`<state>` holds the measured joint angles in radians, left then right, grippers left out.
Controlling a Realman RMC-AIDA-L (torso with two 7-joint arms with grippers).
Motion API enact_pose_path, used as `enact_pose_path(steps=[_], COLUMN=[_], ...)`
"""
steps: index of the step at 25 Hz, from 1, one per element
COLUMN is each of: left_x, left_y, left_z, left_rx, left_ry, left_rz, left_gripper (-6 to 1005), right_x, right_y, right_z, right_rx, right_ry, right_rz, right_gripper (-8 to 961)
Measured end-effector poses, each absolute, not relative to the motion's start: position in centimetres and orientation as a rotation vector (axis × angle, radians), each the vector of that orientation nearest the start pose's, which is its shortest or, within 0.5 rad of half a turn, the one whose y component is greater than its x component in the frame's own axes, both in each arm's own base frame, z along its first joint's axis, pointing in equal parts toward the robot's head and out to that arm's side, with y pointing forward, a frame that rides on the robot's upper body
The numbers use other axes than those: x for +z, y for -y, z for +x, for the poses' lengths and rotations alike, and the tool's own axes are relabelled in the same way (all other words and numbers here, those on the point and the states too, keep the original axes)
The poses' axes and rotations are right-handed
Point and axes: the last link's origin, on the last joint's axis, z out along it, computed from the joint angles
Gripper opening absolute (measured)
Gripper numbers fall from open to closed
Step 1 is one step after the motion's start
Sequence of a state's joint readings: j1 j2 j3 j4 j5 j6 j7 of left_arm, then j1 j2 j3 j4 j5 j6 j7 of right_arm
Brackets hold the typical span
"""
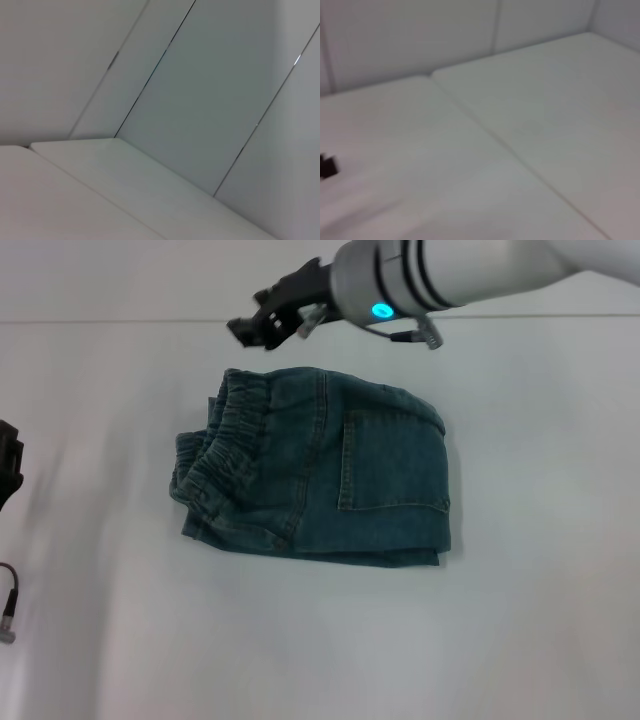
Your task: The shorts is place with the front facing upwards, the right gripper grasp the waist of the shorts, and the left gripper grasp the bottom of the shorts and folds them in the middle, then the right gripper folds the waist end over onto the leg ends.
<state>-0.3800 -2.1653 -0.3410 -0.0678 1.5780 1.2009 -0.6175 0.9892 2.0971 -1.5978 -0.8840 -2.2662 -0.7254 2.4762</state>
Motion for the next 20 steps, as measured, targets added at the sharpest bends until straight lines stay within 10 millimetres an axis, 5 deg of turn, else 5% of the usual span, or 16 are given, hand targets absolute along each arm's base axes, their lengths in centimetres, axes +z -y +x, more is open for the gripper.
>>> enact_pose_path(steps=[5,10,15,20], left_x=[-2.0,-0.7,1.3,2.1], left_y=[-28.8,-28.3,-27.2,-26.1], left_z=[-36.1,-35.5,-34.4,-32.8], left_rx=[-1.038,-1.113,-1.164,-1.076], left_ry=[1.054,1.013,0.971,0.974], left_rz=[-1.271,-1.471,-1.77,-2.153], left_gripper=[509,510,510,511], right_x=[-5.3,-0.2,3.6,3.9], right_y=[-44.6,-42.5,-38.2,-33.5], right_z=[6.7,11.5,18.4,24.8], right_rx=[0.314,0.53,0.848,0.947], right_ry=[-0.596,-0.737,-0.872,-0.921], right_rz=[-2.517,-2.541,-2.604,-2.62], right_gripper=[485,690,826,827])
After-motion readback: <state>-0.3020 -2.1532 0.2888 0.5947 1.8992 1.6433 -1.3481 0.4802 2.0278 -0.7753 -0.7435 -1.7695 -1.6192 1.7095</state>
